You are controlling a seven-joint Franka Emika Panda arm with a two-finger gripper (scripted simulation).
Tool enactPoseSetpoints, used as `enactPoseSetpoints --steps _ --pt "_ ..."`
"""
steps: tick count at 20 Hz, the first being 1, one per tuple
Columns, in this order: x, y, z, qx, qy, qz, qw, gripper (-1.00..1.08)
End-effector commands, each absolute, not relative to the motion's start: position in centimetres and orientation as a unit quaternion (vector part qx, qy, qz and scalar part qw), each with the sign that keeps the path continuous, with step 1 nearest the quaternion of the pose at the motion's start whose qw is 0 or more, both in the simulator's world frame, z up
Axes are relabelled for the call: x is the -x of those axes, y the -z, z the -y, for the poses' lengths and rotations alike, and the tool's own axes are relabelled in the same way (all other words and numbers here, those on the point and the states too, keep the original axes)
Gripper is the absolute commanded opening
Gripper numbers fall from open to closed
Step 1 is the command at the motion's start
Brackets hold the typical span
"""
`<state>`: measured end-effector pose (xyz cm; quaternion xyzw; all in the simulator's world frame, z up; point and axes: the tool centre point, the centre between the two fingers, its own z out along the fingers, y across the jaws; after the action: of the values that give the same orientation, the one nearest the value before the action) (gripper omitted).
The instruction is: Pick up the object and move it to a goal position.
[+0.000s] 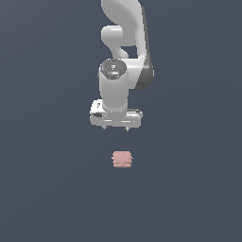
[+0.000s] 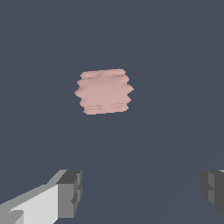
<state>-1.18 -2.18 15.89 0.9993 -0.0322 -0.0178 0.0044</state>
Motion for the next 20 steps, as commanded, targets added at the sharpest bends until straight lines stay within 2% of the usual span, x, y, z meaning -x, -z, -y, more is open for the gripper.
enactPoseSetpoints --steps 1,10,20 --pt "1.2 -15.9 2.2 -0.999 0.018 0.032 0.004 1.00" --pt "1.1 -16.8 0.3 -1.000 0.018 -0.008 0.012 1.00" --pt "1.0 -16.6 0.3 -1.000 0.018 0.007 0.011 1.00"
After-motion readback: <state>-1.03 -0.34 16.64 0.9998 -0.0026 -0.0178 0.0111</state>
